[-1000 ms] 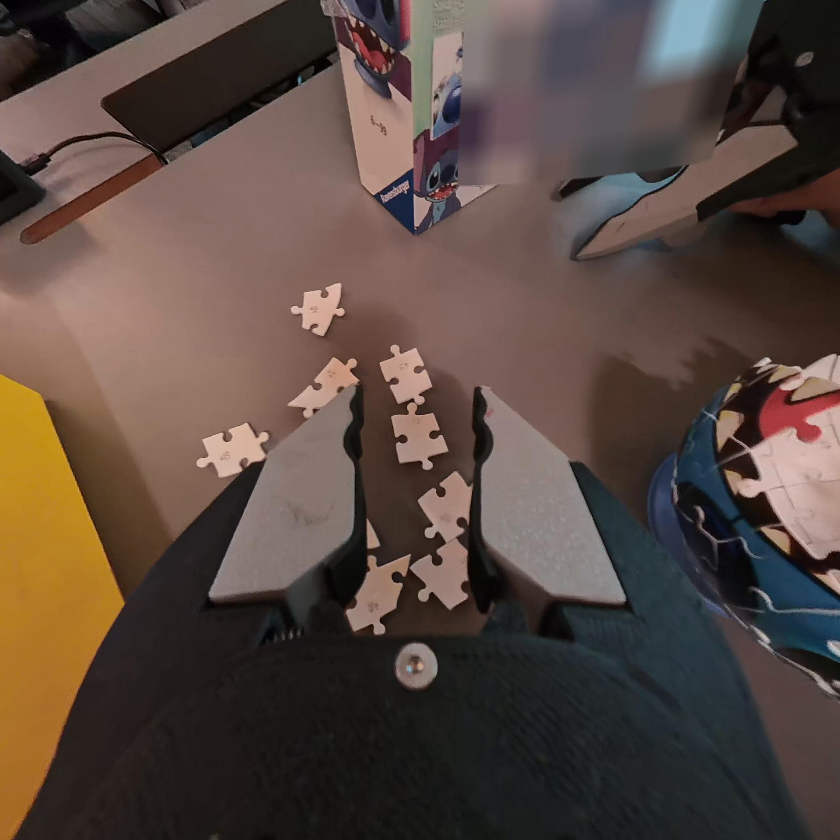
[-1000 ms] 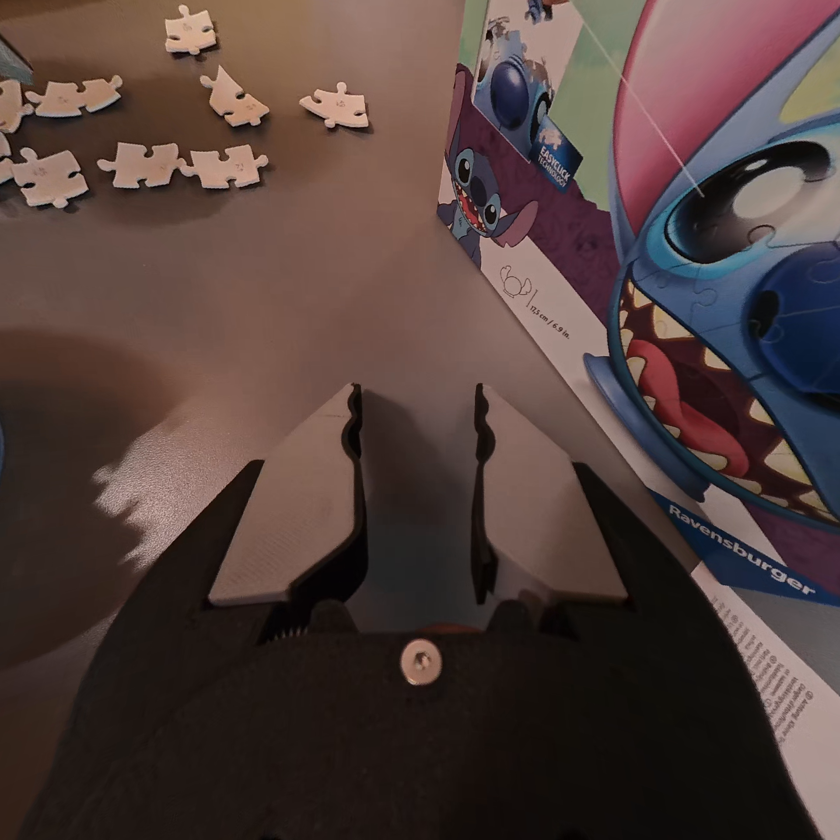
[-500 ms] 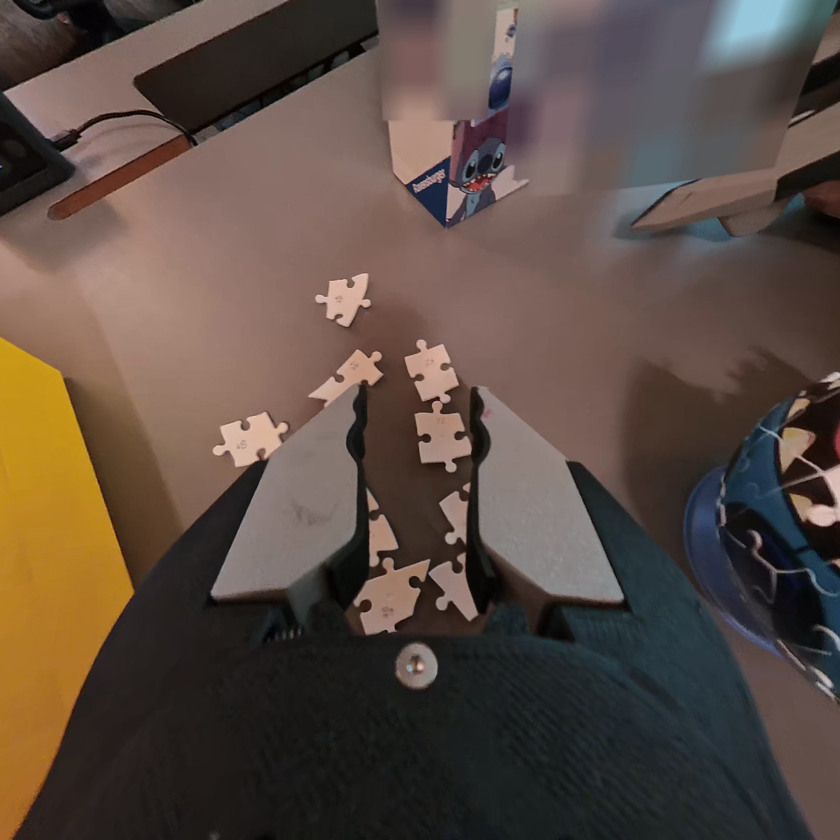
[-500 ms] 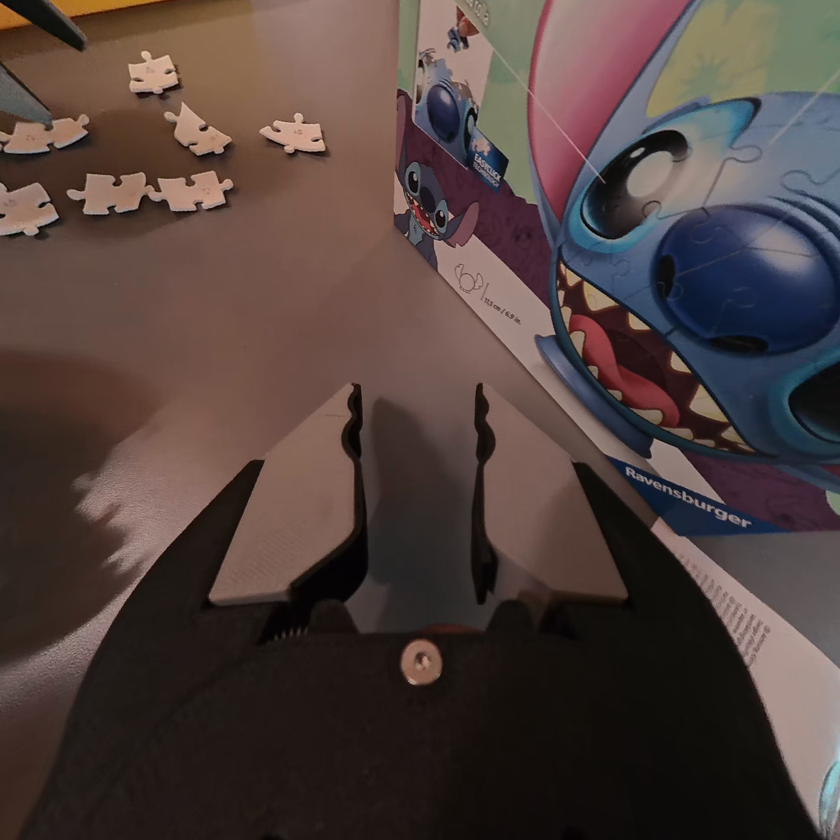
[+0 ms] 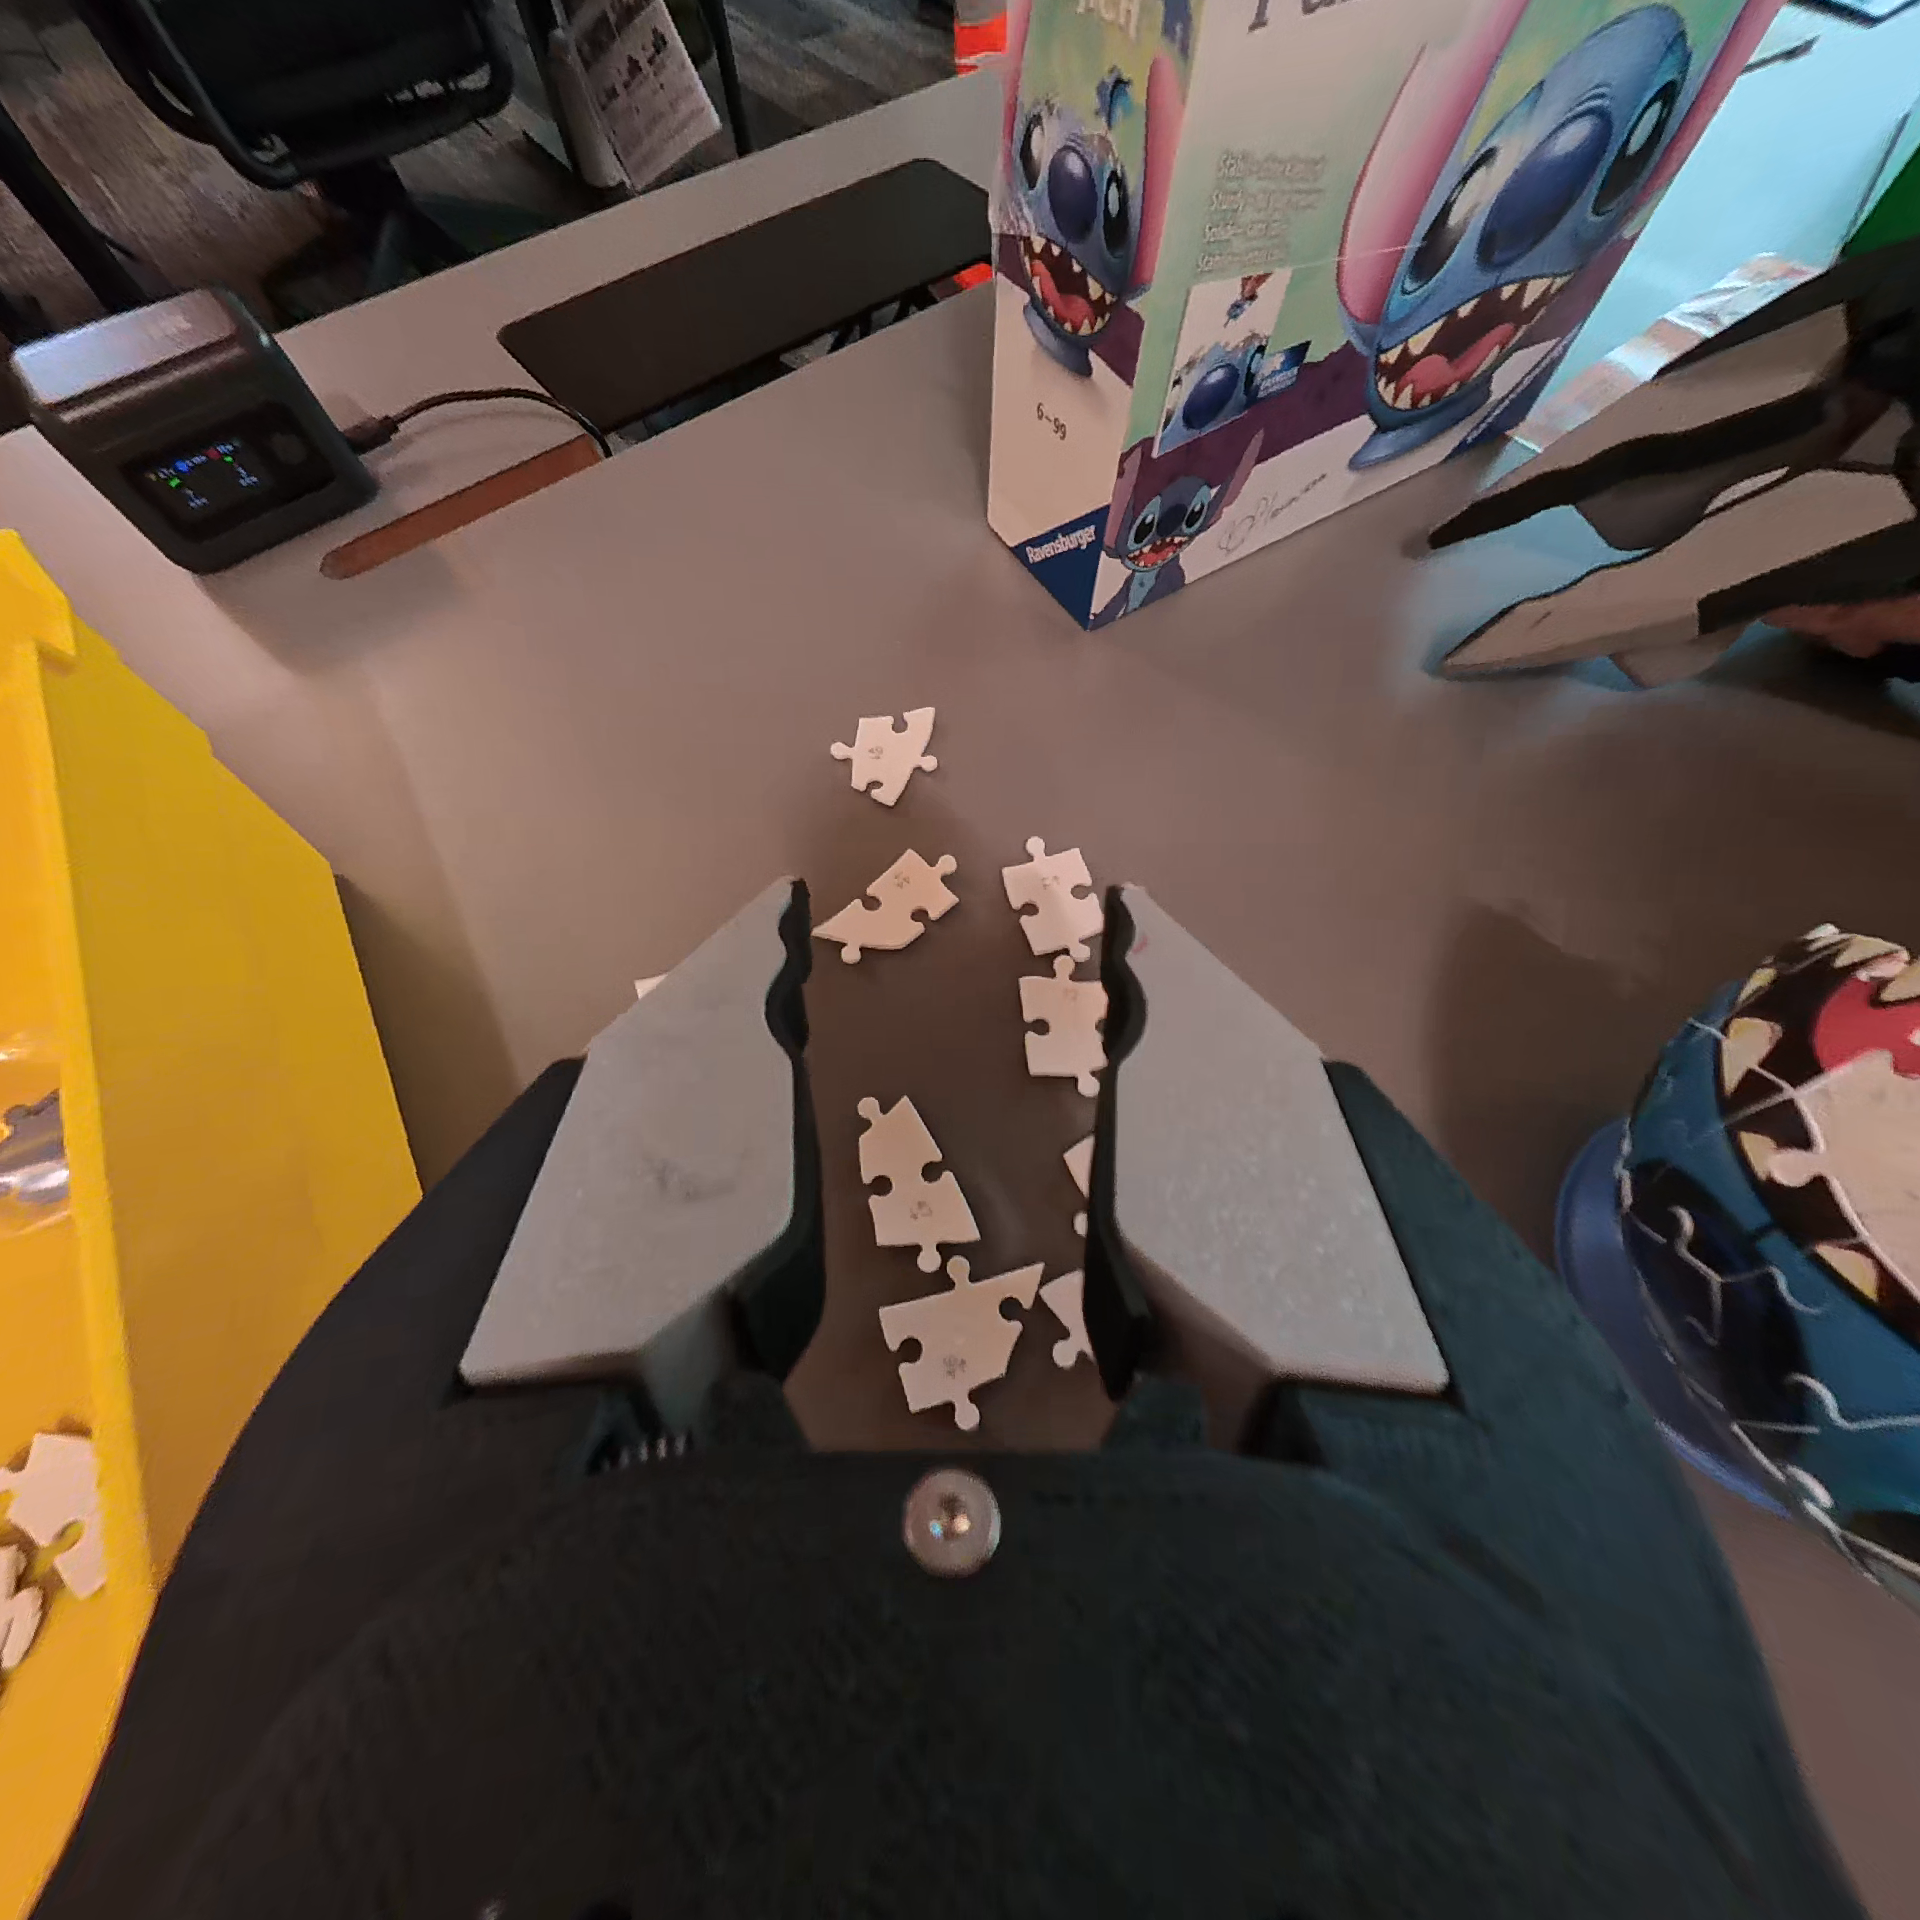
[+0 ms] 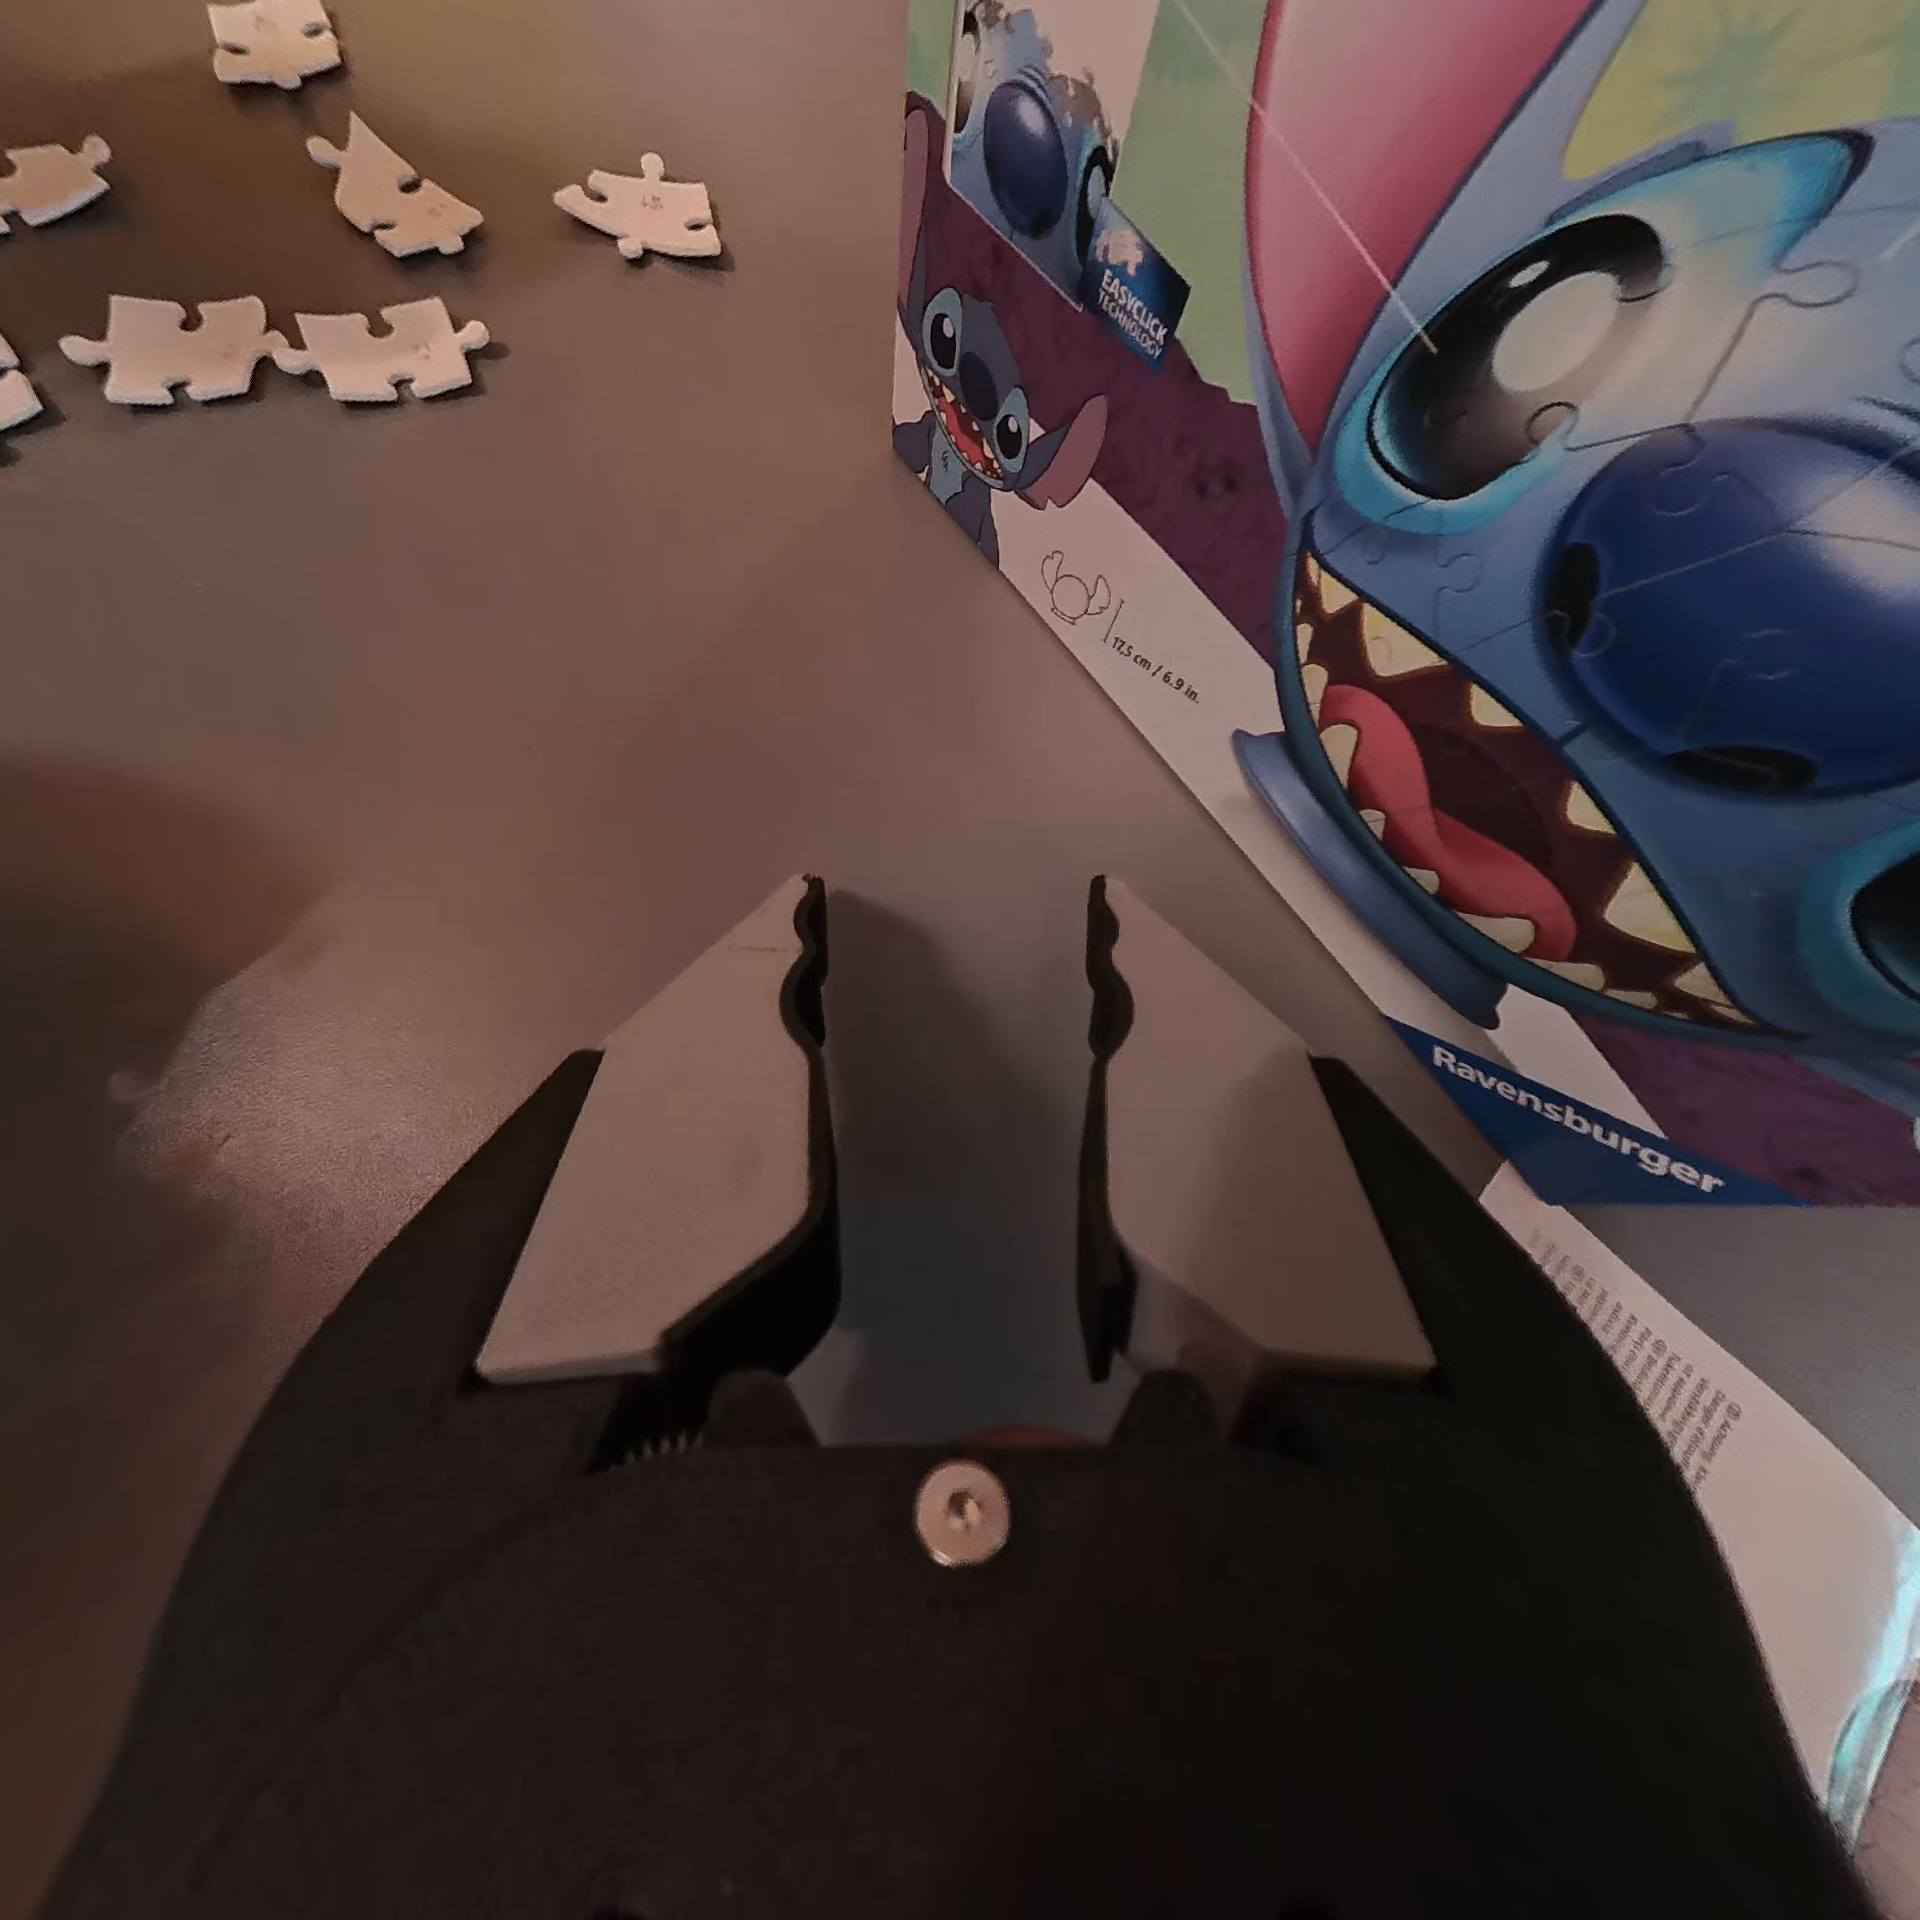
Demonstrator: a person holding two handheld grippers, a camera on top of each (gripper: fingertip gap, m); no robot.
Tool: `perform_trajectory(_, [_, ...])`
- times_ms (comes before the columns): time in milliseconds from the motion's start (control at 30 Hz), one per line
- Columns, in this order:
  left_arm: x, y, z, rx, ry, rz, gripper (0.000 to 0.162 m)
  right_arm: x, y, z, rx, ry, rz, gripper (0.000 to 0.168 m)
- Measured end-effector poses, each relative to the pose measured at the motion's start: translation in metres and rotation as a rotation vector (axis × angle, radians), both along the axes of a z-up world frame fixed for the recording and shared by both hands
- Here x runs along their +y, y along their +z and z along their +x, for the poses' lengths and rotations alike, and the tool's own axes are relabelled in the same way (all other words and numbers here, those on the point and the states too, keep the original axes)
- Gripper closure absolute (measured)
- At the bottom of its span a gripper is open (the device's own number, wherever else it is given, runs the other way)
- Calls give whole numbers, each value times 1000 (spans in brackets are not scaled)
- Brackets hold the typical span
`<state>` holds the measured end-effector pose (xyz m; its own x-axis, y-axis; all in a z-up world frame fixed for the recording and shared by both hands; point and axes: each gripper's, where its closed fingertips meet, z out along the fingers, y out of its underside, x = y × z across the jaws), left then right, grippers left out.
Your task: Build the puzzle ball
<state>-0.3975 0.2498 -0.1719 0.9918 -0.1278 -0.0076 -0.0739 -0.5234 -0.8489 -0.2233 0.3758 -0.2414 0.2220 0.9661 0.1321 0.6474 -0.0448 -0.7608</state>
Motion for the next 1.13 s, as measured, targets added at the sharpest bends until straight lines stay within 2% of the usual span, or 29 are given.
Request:
perform_trajectory(200, [-8, -9, -2, 51, -17, -57, 111, 0, -2, 2, 2, 5, -55, 122])
perform_trajectory(300, [-14, 6, -9, 86, 2, 1, 111, 1, 6, 5, 34, 7, -44, 121])
perform_trajectory(367, [-18, 20, -13, 81, 13, 53, 109, -2, 10, 5, 42, 13, -57, 115])
perform_trajectory(533, [-22, 38, -17, -16, 8, 138, 106, -11, 17, 2, 61, 38, -63, 108])
perform_trajectory(767, [-15, 17, -4, 8, -27, 77, 108, -14, 9, -1, 22, 40, -56, 110])
perform_trajectory(1000, [4, -24, 9, 24, -91, -138, 109, -25, 9, -6, 30, 84, -50, 111])
perform_trajectory(1133, [22, -40, -11, 147, -73, -249, 125, -32, 11, -10, 41, 107, -43, 113])
